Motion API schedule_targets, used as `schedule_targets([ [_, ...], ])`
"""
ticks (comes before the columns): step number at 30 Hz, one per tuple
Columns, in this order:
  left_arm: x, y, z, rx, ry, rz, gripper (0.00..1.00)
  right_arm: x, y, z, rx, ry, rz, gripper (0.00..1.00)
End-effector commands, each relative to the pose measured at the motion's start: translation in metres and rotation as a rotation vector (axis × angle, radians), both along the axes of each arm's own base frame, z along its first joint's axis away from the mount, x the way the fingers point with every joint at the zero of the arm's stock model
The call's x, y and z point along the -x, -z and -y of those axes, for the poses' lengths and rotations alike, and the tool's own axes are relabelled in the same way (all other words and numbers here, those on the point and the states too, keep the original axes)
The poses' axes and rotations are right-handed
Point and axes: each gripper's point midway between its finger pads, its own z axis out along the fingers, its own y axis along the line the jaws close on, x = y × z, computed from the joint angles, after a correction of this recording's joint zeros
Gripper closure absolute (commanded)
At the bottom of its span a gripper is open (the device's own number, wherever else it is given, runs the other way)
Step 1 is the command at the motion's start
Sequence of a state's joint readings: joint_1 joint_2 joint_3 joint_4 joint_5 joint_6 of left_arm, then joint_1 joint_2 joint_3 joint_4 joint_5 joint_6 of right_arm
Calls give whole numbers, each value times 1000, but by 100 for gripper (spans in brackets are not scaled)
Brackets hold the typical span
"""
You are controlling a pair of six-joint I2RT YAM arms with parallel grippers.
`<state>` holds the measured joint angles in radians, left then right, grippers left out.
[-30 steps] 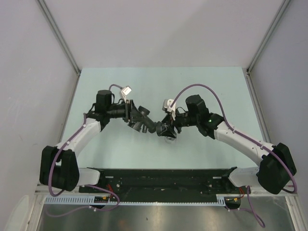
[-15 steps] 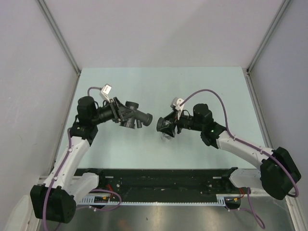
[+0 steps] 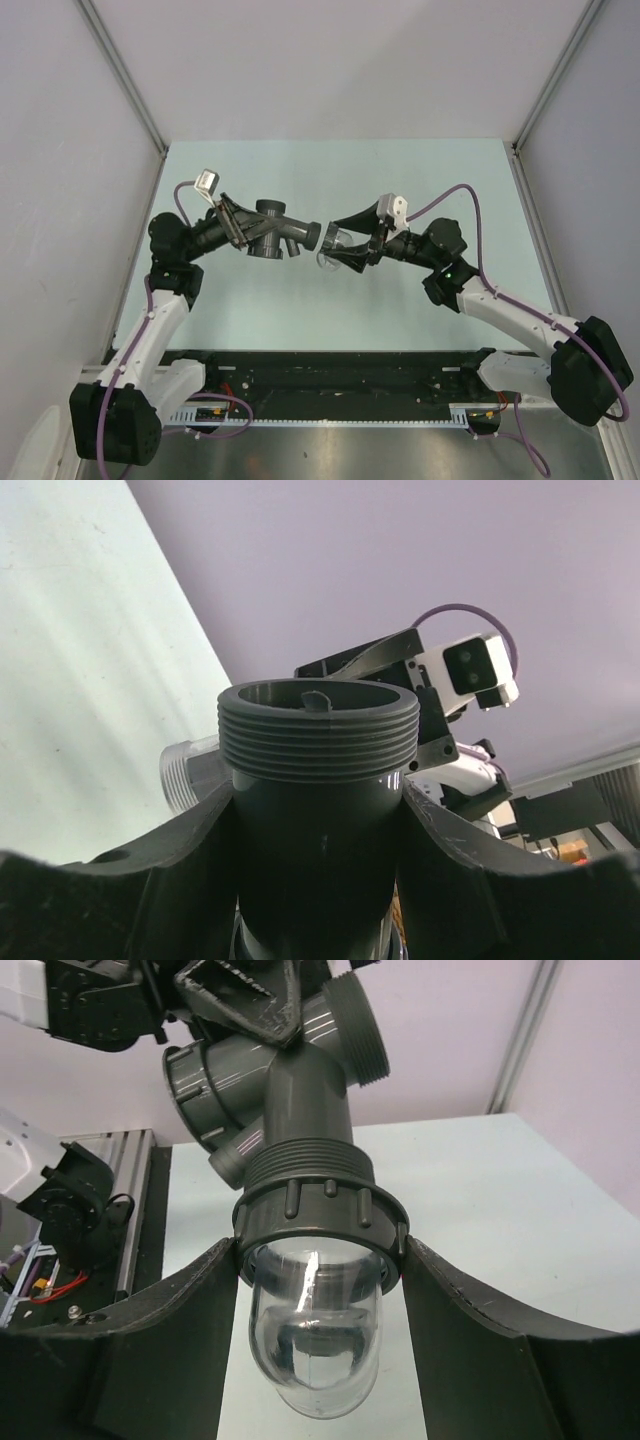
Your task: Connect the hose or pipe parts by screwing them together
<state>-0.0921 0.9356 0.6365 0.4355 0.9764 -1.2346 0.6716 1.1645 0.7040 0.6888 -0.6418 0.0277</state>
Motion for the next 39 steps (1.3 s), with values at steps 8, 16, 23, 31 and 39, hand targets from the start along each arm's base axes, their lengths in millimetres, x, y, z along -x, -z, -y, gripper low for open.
schedule_targets([
  [8,16,-37,1,115,62,10,100,24,-50,3,-144,-86,170,93],
  [16,19,-33,1,121,67,-10,100,24,-49,-2,-149,-82,202,94],
  [23,20,-28,1,114,79,-20,100,21,-37,-14,-95,-60,215,94],
  [31,24,-27,2,115,104,-41,100,5,-20,-19,5,36,317,95],
  [39,31,-22,3,110,136,-64,100,10,-26,-9,62,55,453,96],
])
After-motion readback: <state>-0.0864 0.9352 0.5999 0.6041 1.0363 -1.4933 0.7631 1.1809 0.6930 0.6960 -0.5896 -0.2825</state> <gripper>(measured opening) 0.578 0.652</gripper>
